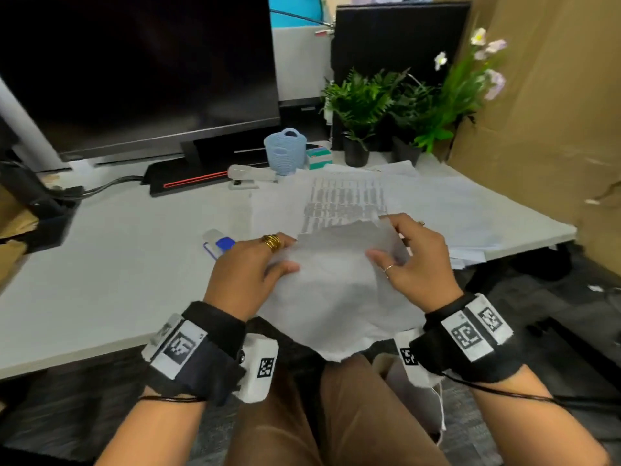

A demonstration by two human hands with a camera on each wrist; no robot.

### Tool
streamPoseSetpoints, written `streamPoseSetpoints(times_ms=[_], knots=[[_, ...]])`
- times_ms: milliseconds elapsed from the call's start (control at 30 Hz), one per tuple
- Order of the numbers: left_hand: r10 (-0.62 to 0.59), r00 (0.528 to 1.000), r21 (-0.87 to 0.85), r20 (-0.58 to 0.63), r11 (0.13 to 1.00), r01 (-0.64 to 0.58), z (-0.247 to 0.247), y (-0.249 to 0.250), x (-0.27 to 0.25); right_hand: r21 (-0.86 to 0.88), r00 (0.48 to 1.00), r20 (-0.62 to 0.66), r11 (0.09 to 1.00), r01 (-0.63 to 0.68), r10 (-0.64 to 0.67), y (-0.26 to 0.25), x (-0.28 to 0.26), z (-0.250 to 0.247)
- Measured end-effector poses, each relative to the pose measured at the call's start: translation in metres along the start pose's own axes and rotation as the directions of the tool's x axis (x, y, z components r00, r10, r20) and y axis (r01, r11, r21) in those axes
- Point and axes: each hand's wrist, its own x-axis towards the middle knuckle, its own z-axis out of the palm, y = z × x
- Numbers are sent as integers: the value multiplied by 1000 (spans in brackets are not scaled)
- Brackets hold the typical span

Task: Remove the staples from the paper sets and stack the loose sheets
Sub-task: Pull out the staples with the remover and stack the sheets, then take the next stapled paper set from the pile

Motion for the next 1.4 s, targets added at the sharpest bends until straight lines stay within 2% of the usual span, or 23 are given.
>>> streamPoseSetpoints(times_ms=[67, 133, 200, 267, 333, 400, 467, 533, 600, 700, 800, 867, 1033, 1233, 1400], knots=[[32, 999, 28, 28, 999, -33, 21, 21, 8, -164, 998, -4, 984, 63, -64, -3, -5, -11], [64, 994, 46, 92, 997, -69, 43, 39, 16, -422, 996, 50, 903, 84, -69, -12, -7, -24], [117, 984, -9, 136, 993, -117, 66, 52, 27, -630, 966, 222, 776, 38, 133, -15, -8, -38], [177, 968, -70, 178, 983, -167, 86, 63, 35, -731, 869, 358, 682, 33, 342, -4, -13, -43], [211, 951, -83, 227, 977, -197, 103, 70, 42, -739, 785, 421, 674, 5, 455, 12, -21, -44], [272, 939, -87, 212, 962, -259, 114, 72, 49, -757, 737, 410, 651, -54, 537, 35, -29, -46], [389, 914, -29, 114, 921, -388, 117, 70, 57, -783, 699, 380, 613, -107, 606, 61, -38, -50], [456, 890, 44, 12, 889, -456, 121, 66, 64, -797, 660, 332, 574, -186, 674, 85, -47, -53], [437, 899, 147, -4, 890, -432, 130, 63, 69, -795, 628, 275, 539, -277, 728, 107, -53, -51], [300, 945, 249, 127, 913, -323, 146, 57, 72, -759, 580, 214, 507, -409, 786, 141, -60, -48], [222, 954, 310, 201, 910, -277, 160, 51, 71, -746, 525, 147, 443, -497, 838, 173, -68, -51], [225, 960, 294, 164, 918, -265, 167, 48, 71, -761, 489, 131, 404, -508, 862, 186, -76, -50], [279, 959, 303, 49, 911, -281, 180, 43, 70, -746, 403, 168, 384, -545, 899, 198, -94, -22], [278, 960, 288, 40, 917, -277, 186, 45, 72, -750, 344, 228, 389, -535, 911, 199, -98, 11], [262, 963, 289, 58, 919, -268, 186, 46, 73, -753, 219, 211, 302, -585, 953, 232, -117, 24]])
